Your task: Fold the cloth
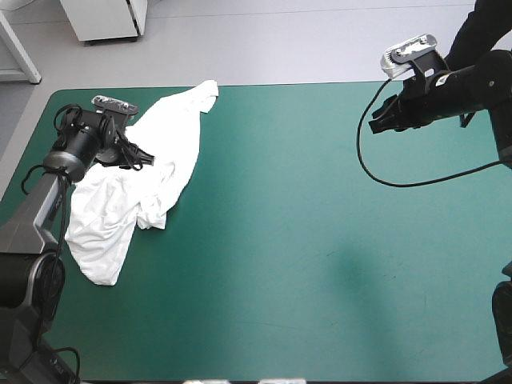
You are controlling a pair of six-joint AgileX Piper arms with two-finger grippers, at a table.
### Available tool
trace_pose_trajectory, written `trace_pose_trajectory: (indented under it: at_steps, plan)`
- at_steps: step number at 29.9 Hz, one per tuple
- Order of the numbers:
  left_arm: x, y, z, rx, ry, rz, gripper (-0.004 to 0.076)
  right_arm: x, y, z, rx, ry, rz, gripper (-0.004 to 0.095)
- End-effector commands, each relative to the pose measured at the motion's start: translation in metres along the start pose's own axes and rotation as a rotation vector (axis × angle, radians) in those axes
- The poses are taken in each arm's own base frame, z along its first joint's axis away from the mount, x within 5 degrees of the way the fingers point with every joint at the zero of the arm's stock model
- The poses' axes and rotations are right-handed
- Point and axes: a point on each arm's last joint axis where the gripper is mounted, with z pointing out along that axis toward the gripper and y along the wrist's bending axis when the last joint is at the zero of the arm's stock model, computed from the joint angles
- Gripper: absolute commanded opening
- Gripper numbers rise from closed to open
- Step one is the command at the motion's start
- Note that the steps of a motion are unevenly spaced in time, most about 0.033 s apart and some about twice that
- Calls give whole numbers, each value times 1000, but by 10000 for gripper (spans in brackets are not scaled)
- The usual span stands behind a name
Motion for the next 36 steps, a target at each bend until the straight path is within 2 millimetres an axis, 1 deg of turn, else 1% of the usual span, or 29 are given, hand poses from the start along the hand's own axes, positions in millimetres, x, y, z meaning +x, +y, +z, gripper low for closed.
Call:
trace_pose_trajectory:
  at_steps: [1,5,7,10,15,17,18,20,23,24,30,32,36]
  plan:
    - [-24,7,-7,17,-85,-26,382,-9,6,-25,32,-99,-13,314]
    - [-31,3,22,36,-37,-24,419,-9,6,-25,31,-97,-12,314]
    - [-30,-1,36,54,-12,-5,421,-8,6,-25,28,-93,-13,314]
    - [-27,-4,51,64,29,0,421,-8,6,-25,26,-89,-11,314]
    - [-24,-9,68,88,65,-7,419,-8,8,-25,14,-86,-8,311]
    - [-23,-11,73,103,75,-16,389,-7,8,-25,11,-84,-8,311]
    - [-23,-12,74,108,77,-19,350,-7,8,-25,10,-82,-8,311]
    - [-22,-14,78,125,88,-9,244,-7,8,-25,10,-82,-8,311]
    - [-21,-17,80,144,99,-24,11,-7,8,-25,9,-80,-8,311]
    - [-21,-17,81,147,102,-23,-6,-7,8,-25,9,-80,-8,311]
    - [-17,-20,81,181,137,0,-9,-7,8,-25,9,-80,-8,311]
    - [-18,-26,76,240,138,8,-9,-7,8,-25,9,-80,-8,311]
    - [-23,-49,59,321,114,73,-9,-7,8,-25,14,-77,-10,311]
